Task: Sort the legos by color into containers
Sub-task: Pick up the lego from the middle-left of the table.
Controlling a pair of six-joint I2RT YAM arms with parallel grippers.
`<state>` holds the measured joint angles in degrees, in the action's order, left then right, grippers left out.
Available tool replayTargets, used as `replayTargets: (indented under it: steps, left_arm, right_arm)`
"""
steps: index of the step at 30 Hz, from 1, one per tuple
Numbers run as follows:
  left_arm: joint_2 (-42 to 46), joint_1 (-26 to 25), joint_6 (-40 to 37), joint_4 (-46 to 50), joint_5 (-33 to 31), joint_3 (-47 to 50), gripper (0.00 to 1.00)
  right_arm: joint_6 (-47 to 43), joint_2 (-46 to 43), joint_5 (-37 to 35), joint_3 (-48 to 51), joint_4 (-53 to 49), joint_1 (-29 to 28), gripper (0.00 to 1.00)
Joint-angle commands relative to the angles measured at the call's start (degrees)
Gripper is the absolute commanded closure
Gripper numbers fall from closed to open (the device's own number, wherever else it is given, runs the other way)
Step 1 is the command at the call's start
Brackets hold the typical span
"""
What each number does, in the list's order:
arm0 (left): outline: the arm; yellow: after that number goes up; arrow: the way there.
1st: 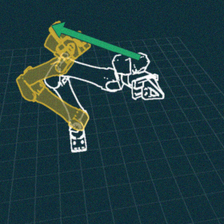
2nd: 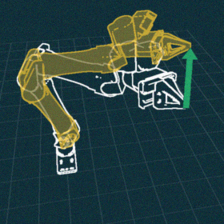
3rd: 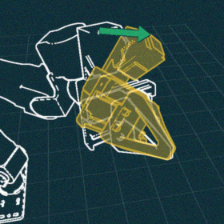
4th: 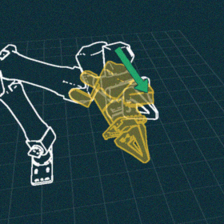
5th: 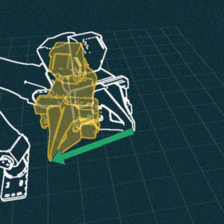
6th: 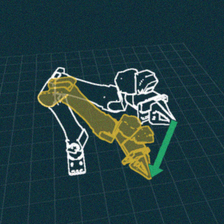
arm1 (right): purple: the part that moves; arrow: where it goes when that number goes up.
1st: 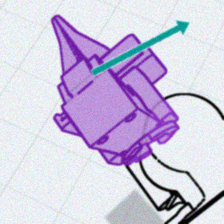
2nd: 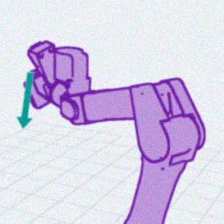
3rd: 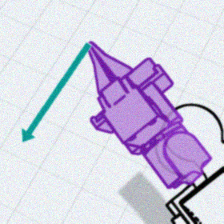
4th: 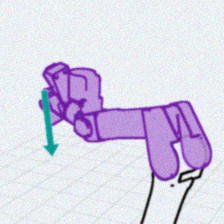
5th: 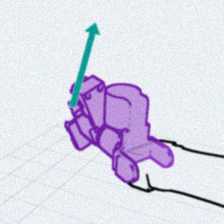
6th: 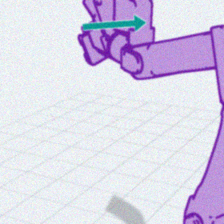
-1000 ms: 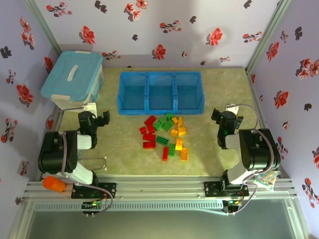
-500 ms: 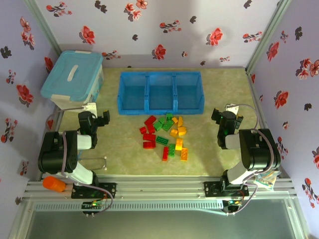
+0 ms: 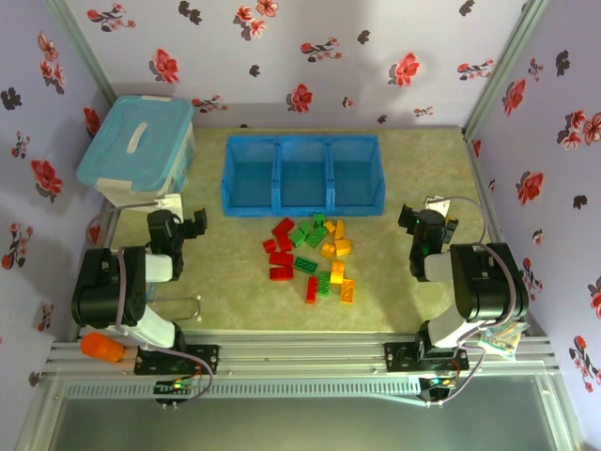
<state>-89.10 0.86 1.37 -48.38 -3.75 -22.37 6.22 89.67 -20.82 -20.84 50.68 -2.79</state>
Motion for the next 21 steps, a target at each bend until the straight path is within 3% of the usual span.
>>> replayTargets:
  steps: [1, 5, 8, 10, 12, 14, 16, 17, 18, 19, 21]
  left_arm:
    - [0.59, -0.09, -0.91, -1.37, 0.75, -0.66, 0.0]
    - [0.72, -0.05, -0.91, -1.15, 0.62, -0.72, 0.0]
    - [5.81, -3.41, -1.14, -0.86, -10.3, 0.67, 0.0]
    - [13.07, -5.72, -2.04, 7.95, -13.94, -1.37, 0.0]
    - [18.66, -6.06, 2.95, 20.93, -13.72, -5.49, 0.0]
    - [21.49, -6.16, 9.67, 31.35, -13.06, -9.51, 0.0]
    - [21.35, -5.48, 22.31, 37.88, -12.46, -11.14, 0.0]
    - [21.04, -4.82, 23.03, 39.29, -7.55, -12.01, 0.0]
    - [20.5, -4.94, 21.84, 41.05, -0.91, -13.26, 0.0]
    - [19.64, -6.51, 20.61, 44.84, -0.5, -15.56, 0.04]
    - [18.05, -11.95, 19.66, 54.77, -7.55, -20.28, 0.03]
  right_arm:
    - [0.46, -0.36, -0.36, -0.48, 1.53, -0.11, 0.01]
    - [0.46, -0.53, -0.26, -0.4, 1.66, -0.11, 0.01]
    - [-1.69, -5.9, 1.31, -3.44, -6.9, -0.84, 0.01]
    - [-3.25, -12.66, 3.79, -7.48, -18.75, -2.26, 0.01]
    - [-2.41, -18.98, 7.08, -7.77, -20.31, -2.74, 0.01]
    - [7.62, -24.72, 6.51, -7.84, -24.3, -2.75, 0.01]
    - [26.02, -30.51, 2.29, -9.5, -41.44, -2.27, 0.01]
    - [28.13, -31.9, 4.8, -8.82, -40.83, -1.63, 0.01]
    - [25.65, -33.1, 12.23, -8.03, -38.64, -1.34, 0.01]
    - [25.69, -33.82, 15.47, -8.6, -40.37, -1.49, 0.01]
    - [26.71, -34.06, 17.4, -11.83, -47.63, -1.67, 0.01]
